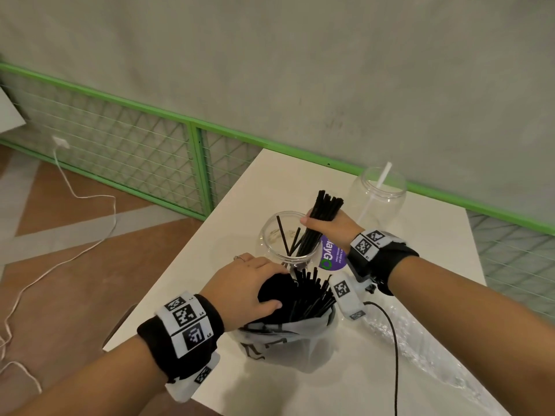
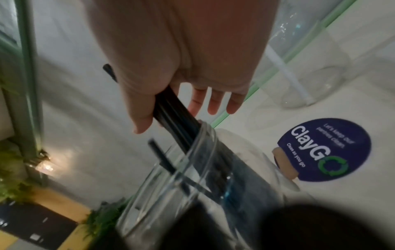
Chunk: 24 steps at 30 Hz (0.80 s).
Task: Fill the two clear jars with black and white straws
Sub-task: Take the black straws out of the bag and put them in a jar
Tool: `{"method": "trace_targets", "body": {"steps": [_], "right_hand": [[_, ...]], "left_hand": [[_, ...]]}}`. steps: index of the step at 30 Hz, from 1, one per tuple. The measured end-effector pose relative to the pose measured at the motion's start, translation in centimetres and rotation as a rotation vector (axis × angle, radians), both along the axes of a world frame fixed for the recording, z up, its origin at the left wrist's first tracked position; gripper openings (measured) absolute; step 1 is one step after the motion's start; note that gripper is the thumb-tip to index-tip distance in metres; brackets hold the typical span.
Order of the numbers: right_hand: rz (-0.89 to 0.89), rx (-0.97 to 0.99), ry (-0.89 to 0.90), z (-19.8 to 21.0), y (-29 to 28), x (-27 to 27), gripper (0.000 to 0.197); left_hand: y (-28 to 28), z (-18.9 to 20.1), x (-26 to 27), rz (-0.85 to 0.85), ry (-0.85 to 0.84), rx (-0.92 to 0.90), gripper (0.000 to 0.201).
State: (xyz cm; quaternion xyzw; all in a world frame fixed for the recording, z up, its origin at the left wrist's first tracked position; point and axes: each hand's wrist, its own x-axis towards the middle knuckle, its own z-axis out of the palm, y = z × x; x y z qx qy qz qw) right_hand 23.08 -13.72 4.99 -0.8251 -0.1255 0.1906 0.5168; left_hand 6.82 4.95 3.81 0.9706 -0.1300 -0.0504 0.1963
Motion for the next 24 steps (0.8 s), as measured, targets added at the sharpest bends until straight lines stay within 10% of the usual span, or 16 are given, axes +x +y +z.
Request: {"method": "trace_targets", "body": {"steps": [4, 16, 24], "right_hand": [[-0.073, -0.107, -0.026, -1.8, -0.2, 1.4, 0.072], [0.026, 0.09, 0.021, 2.0, -4.6, -3.8, 0.065], [0.152, 0.022, 0.087, -4.3, -4.5, -11.5, 0.076]], "left_hand": [[0.0, 0.1, 0.1, 0.005, 0.005, -0.007, 0.055], [-0.2, -0.2, 0.5, 0.007, -0.009, -0.026, 0.063], [-0.2, 0.1, 1.1, 0.006, -0.013, -0.123, 0.051]]}}
